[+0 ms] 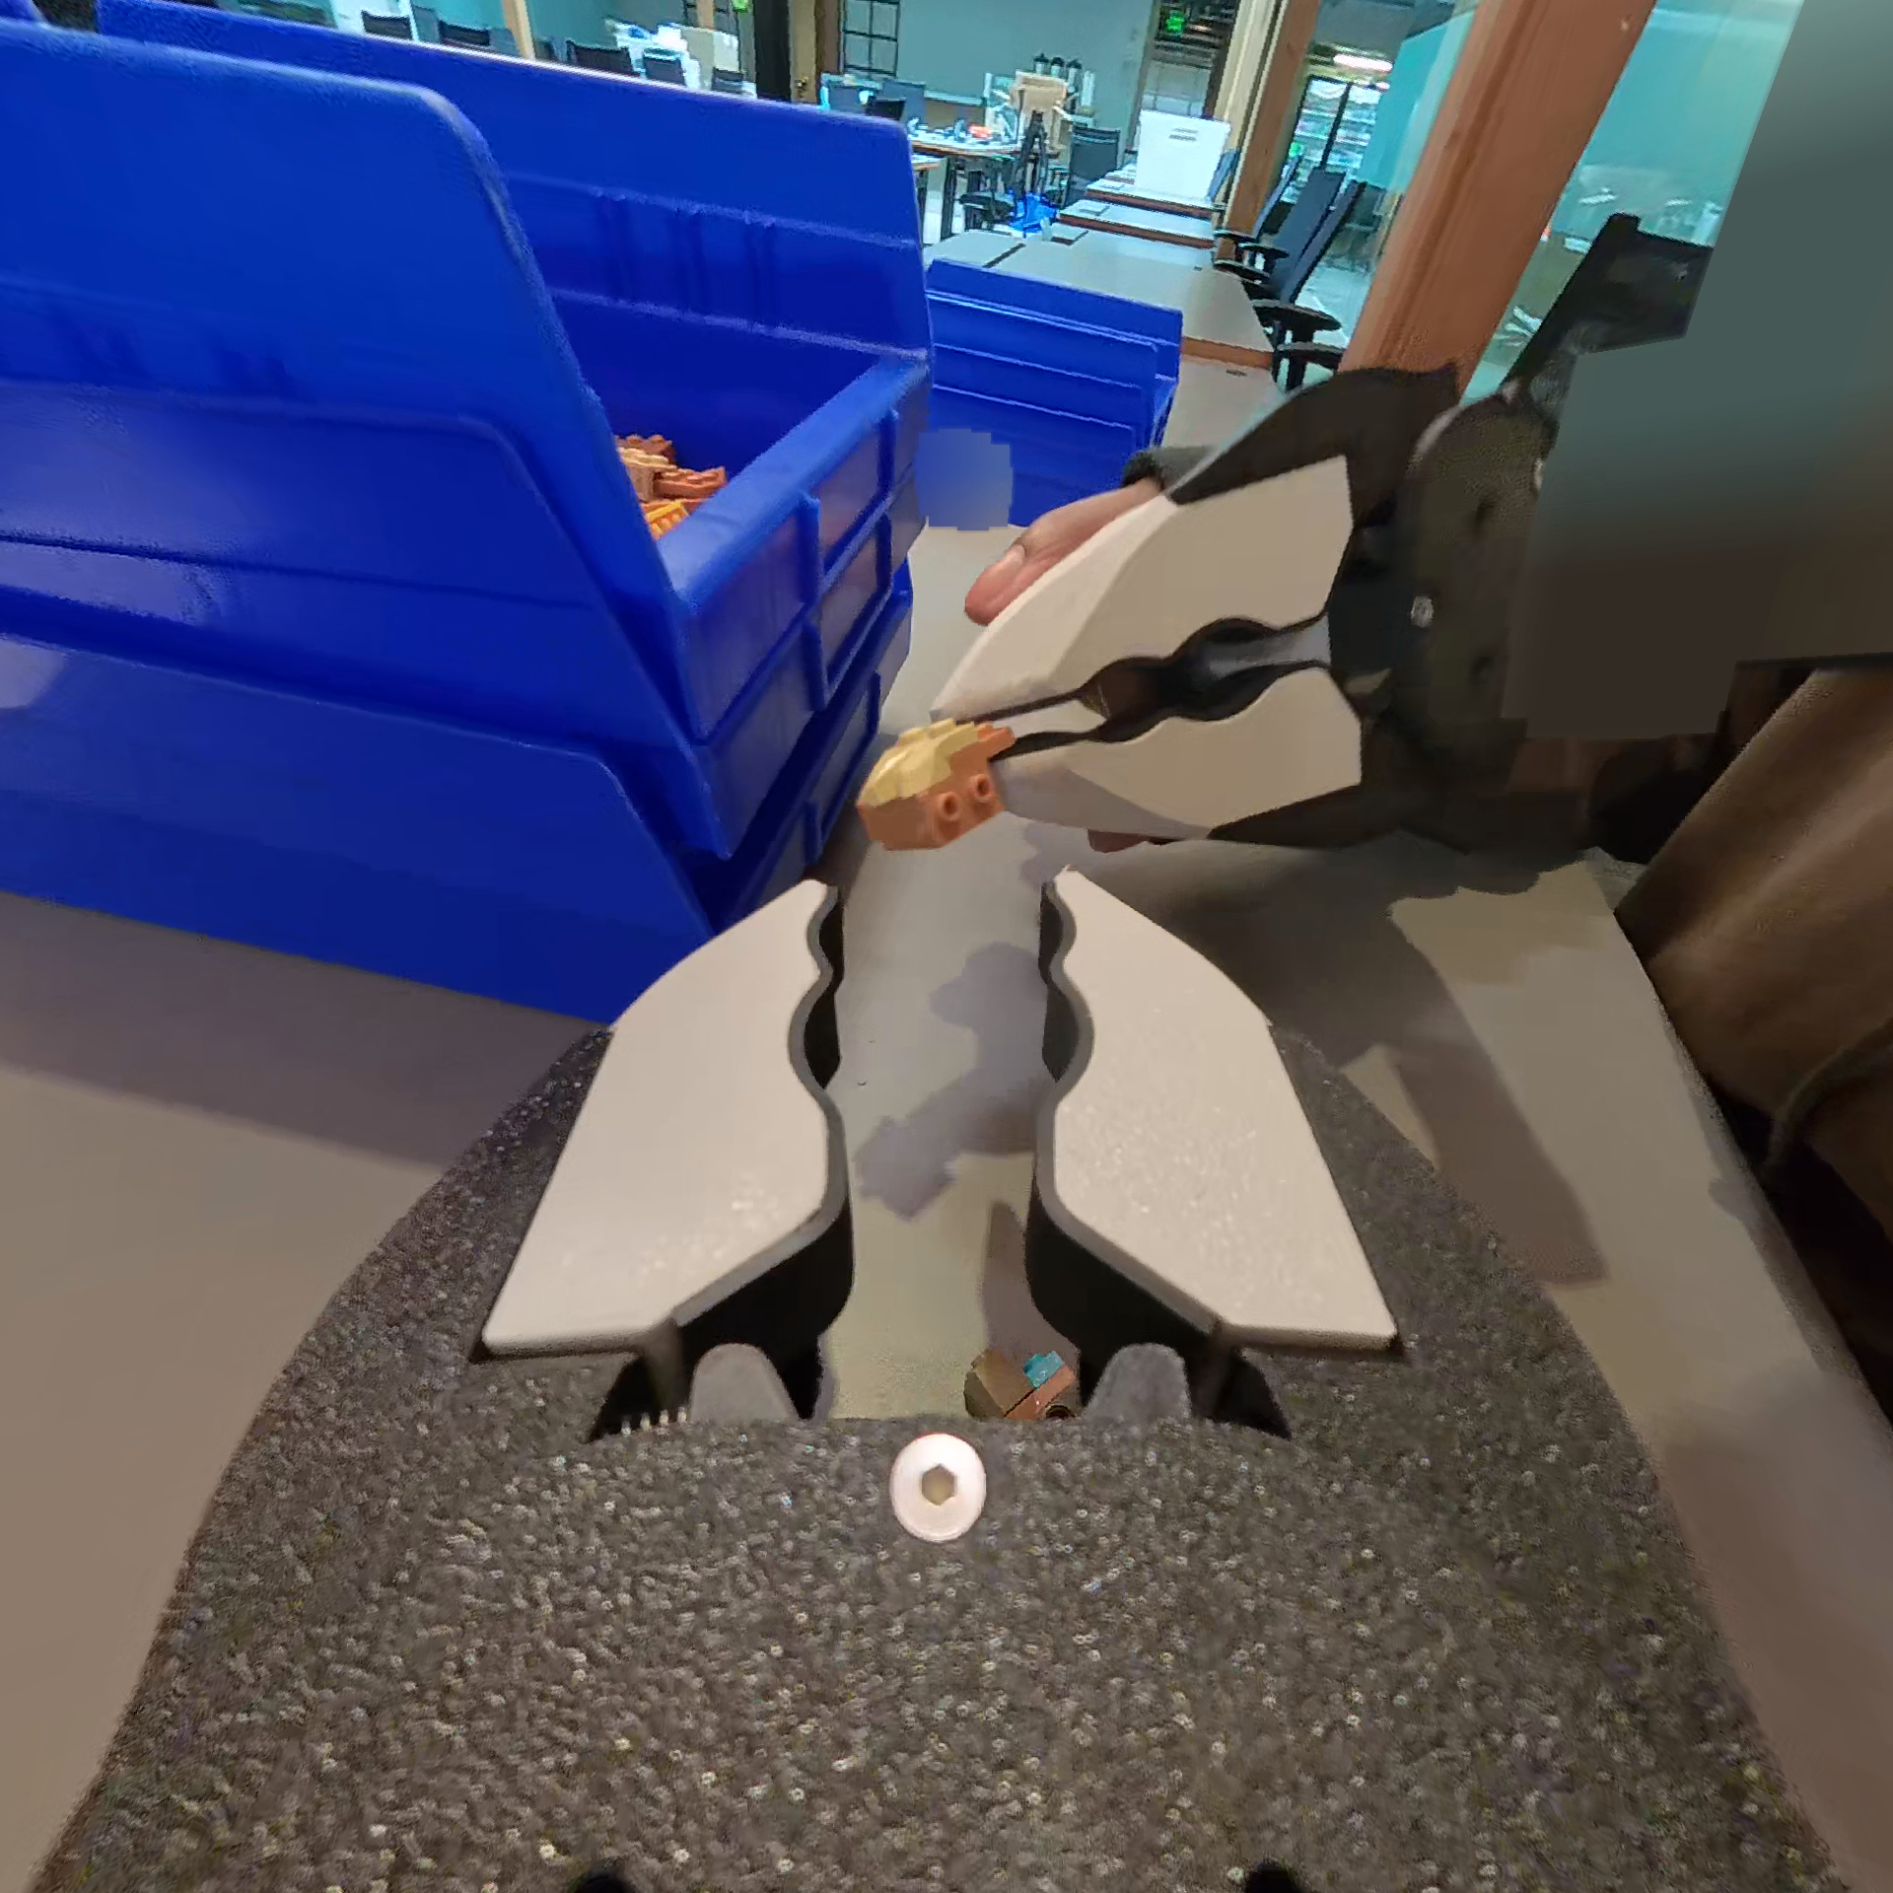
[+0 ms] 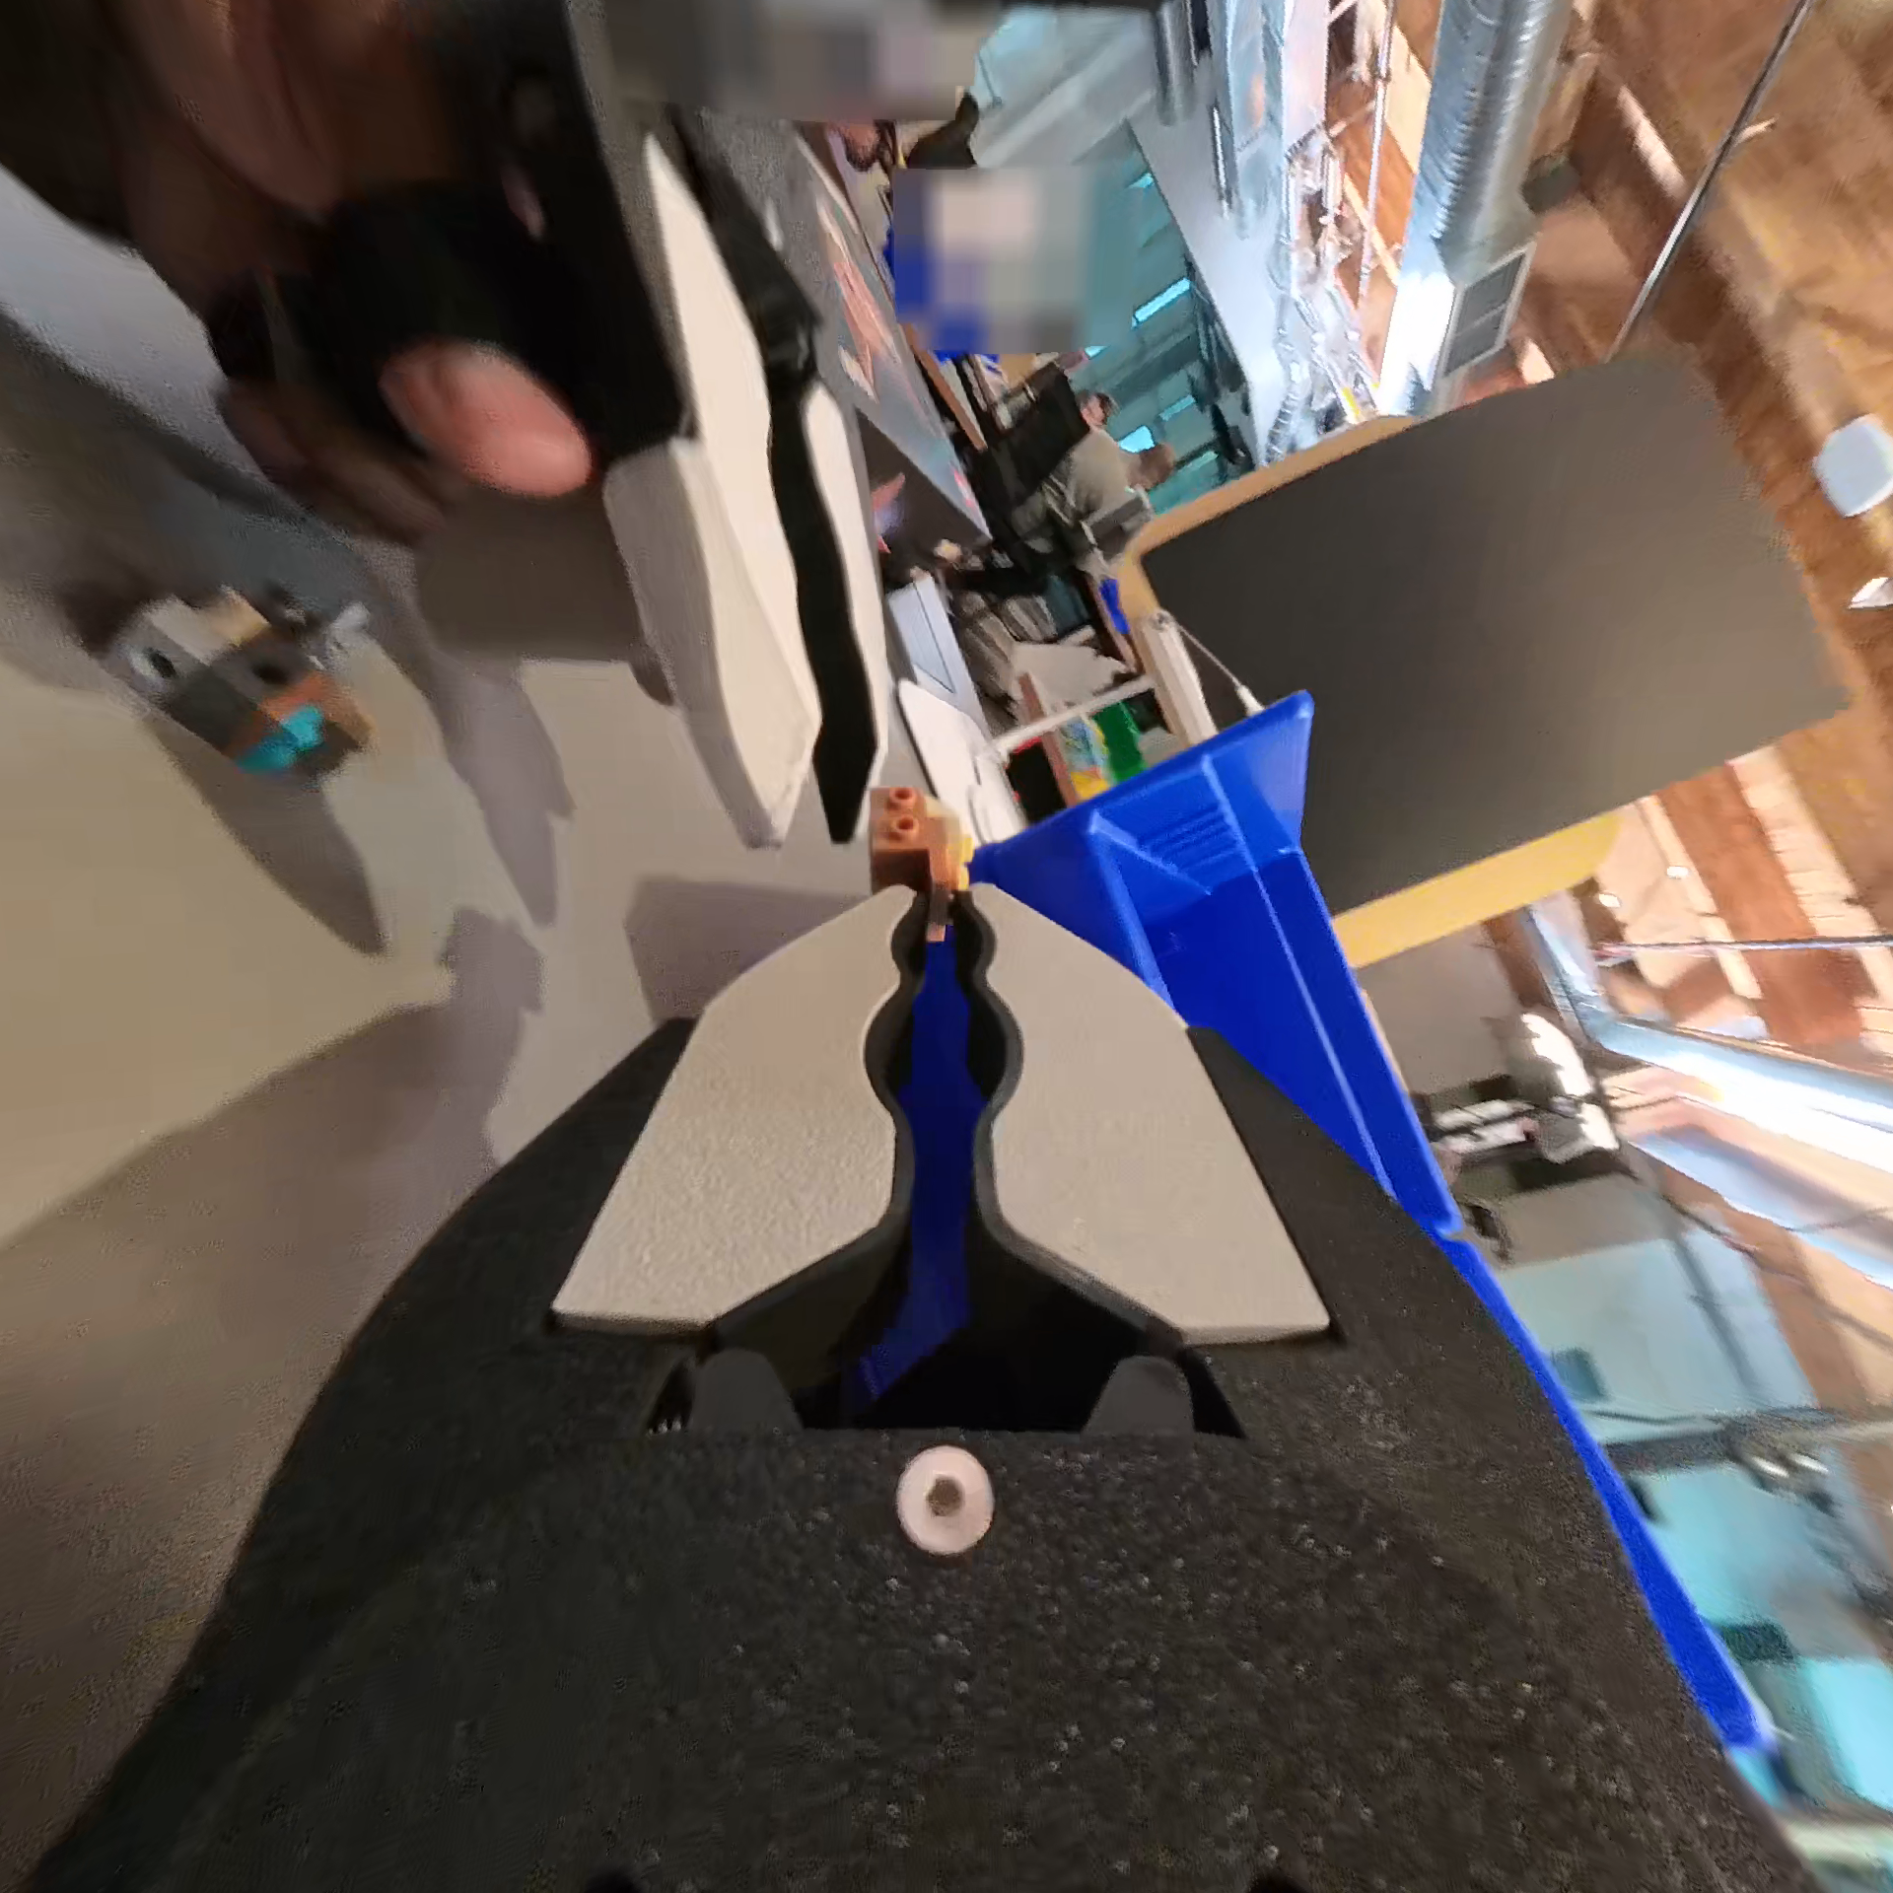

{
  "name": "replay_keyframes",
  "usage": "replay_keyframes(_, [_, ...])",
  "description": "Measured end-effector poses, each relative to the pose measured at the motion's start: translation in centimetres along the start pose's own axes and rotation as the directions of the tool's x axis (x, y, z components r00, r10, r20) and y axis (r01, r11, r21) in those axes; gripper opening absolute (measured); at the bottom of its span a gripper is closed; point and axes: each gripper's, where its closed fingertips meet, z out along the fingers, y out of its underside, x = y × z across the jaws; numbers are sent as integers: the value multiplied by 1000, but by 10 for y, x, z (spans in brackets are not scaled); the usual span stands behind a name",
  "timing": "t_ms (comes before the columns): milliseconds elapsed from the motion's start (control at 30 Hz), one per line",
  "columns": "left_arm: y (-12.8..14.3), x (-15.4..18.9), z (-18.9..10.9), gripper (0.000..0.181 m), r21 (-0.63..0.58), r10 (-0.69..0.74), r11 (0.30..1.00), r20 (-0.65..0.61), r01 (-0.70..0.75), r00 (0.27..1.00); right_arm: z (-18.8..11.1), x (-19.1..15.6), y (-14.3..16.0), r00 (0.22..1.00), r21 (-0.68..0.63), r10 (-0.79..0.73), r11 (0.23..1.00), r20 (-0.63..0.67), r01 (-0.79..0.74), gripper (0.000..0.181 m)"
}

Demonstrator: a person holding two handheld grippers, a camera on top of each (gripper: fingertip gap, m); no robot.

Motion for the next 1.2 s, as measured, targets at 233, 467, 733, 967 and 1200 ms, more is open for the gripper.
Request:
replay_keyframes(233, [-6,-12,0,38,-102,303,952,235,-287,923,10,-15,17,999,-175,-17,984,42,24,5])
replay_keyframes(467, [14,-13,10,31,-278,578,811,243,-515,779,11,-25,14,998,-225,7,974,64,7,5])
replay_keyframes(733, [14,-15,5,21,-291,775,632,234,-718,587,9,-34,4,976,-140,144,983,164,-121,9])
replay_keyframes(967, [-7,5,-6,20,45,554,824,147,-565,820,-6,-11,-2,964,60,171,981,206,-187,24])
replay_keyframes(1200, [-14,25,-9,20,223,299,936,-87,-274,950,-9,-18,-24,979,159,88,980,186,-118,29])
